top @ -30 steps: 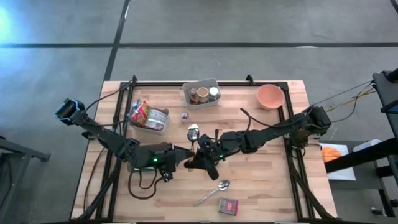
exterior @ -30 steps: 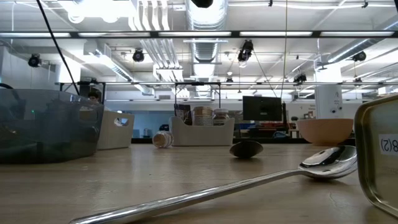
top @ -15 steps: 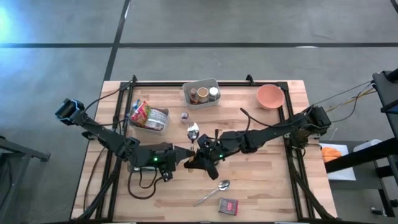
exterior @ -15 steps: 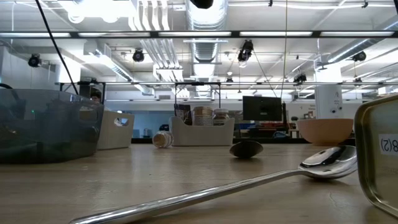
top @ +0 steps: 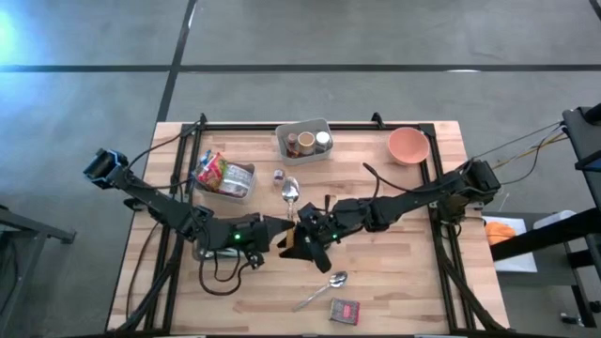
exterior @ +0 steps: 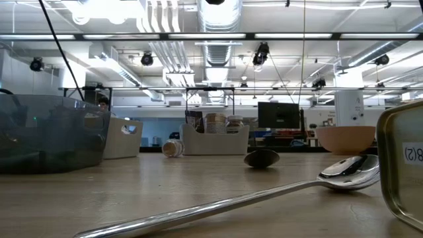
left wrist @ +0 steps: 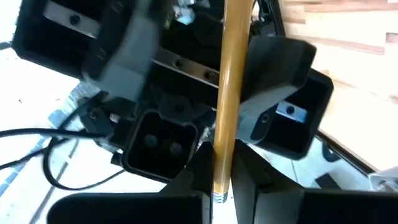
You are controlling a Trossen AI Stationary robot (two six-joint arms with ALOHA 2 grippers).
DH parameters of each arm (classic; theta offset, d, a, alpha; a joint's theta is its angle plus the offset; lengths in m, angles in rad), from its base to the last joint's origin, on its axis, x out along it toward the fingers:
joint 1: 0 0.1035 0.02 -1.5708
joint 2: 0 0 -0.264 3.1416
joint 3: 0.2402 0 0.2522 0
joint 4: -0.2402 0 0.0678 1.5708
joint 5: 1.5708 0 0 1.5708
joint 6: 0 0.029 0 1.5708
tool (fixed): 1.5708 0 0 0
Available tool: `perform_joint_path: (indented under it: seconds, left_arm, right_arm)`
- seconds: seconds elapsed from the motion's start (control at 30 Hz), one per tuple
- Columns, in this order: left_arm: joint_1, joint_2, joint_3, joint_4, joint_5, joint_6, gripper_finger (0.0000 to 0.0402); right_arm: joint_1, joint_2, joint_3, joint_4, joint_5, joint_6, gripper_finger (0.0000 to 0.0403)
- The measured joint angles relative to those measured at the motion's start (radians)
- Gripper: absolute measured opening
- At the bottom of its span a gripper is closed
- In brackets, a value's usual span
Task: Pick & Place Food Item
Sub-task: Put the yellow spoon into the black bin
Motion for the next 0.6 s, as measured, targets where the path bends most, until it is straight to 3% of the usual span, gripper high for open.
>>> perform_joint_path:
  seconds: [0.3, 0.43, 0.6]
  left_arm:
    - [-0.003, 0.0, 0.0, -0.001, -0.226, -0.252, 0.0021]
    - [-0.004, -0.002, 0.0, -0.012, -0.319, -0.398, 0.0021]
    - [-0.004, -0.023, 0.001, -0.107, -0.339, -0.633, 0.0021]
  right_arm:
    - [-0.003, -0.003, 0.0, -0.004, 0.054, -0.047, 0.0274]
    - [-0.012, -0.014, 0.0, -0.007, 0.056, -0.062, 0.029]
    - [-0.027, -0.028, 0.0, -0.033, 0.059, -0.068, 0.0293]
